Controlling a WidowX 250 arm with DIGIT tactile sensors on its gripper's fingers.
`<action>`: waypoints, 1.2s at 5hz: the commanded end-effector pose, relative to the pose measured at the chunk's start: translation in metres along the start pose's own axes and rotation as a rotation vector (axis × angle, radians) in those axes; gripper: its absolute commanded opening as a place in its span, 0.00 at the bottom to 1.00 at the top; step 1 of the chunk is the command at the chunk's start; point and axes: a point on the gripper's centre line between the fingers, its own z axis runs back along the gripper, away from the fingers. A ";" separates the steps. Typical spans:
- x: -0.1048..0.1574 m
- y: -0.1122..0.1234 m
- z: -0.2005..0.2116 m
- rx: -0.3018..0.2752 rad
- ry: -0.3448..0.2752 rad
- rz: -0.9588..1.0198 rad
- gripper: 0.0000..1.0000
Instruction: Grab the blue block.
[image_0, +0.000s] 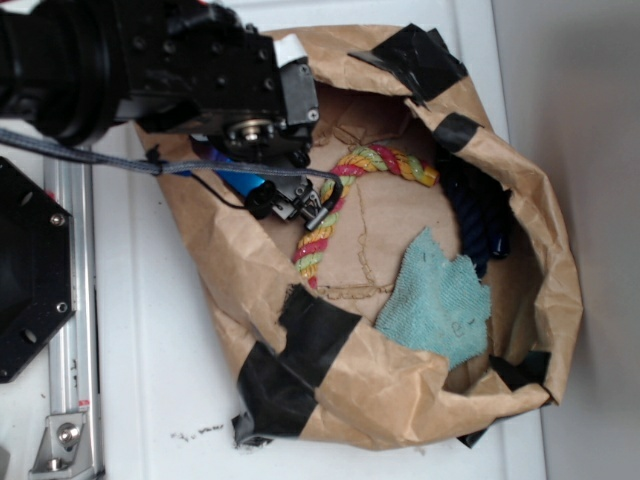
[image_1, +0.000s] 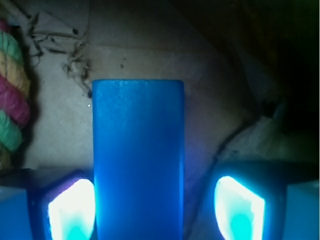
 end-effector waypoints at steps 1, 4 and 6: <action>0.004 0.013 -0.006 -0.031 0.014 0.021 1.00; 0.012 0.004 0.002 -0.081 -0.088 -0.121 0.00; 0.017 -0.007 0.030 -0.159 -0.165 -0.331 0.00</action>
